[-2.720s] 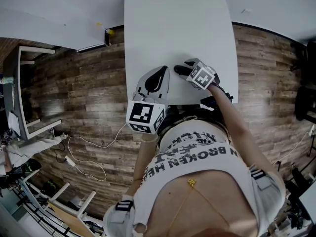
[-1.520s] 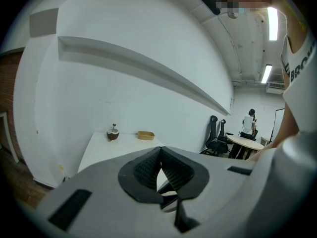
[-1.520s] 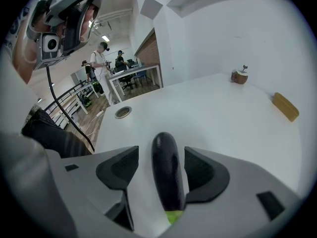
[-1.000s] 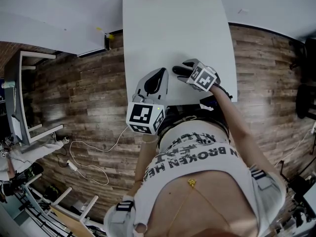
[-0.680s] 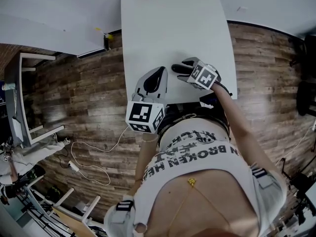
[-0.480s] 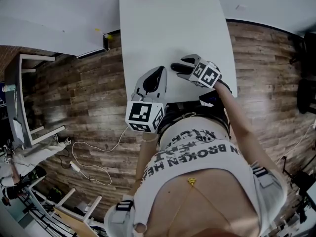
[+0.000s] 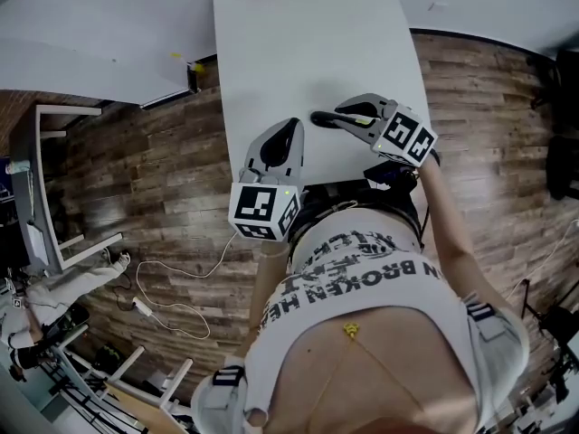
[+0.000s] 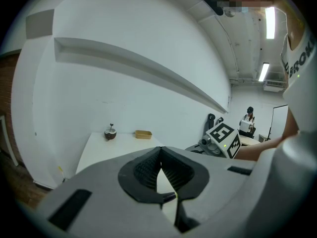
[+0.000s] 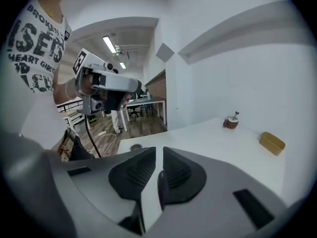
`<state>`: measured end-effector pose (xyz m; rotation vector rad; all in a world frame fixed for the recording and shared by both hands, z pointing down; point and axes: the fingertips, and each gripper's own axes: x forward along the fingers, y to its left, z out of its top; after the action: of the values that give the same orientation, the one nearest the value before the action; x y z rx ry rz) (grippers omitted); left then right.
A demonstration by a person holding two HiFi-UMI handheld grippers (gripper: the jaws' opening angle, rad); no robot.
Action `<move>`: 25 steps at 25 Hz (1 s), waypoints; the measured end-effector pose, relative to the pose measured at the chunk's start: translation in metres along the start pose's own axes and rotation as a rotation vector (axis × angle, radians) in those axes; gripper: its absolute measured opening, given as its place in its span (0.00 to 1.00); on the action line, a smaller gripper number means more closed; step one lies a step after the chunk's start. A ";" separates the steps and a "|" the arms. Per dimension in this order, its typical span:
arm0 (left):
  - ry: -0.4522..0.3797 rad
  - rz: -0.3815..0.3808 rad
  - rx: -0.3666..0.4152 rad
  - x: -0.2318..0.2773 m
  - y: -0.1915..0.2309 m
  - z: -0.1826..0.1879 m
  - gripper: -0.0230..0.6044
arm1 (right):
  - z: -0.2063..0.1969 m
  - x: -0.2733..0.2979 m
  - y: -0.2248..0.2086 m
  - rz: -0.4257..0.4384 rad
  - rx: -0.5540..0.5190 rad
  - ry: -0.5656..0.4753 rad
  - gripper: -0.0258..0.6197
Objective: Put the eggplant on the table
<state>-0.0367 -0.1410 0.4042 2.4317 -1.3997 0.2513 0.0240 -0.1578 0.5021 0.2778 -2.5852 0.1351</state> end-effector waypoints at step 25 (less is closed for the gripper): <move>-0.191 -0.115 0.108 0.006 -0.039 0.073 0.05 | 0.140 -0.098 0.027 -0.175 -0.050 -0.533 0.05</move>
<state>-0.0004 -0.1542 0.3305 2.6748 -1.3470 0.0709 0.0306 -0.1359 0.3301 0.5862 -3.0637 -0.0794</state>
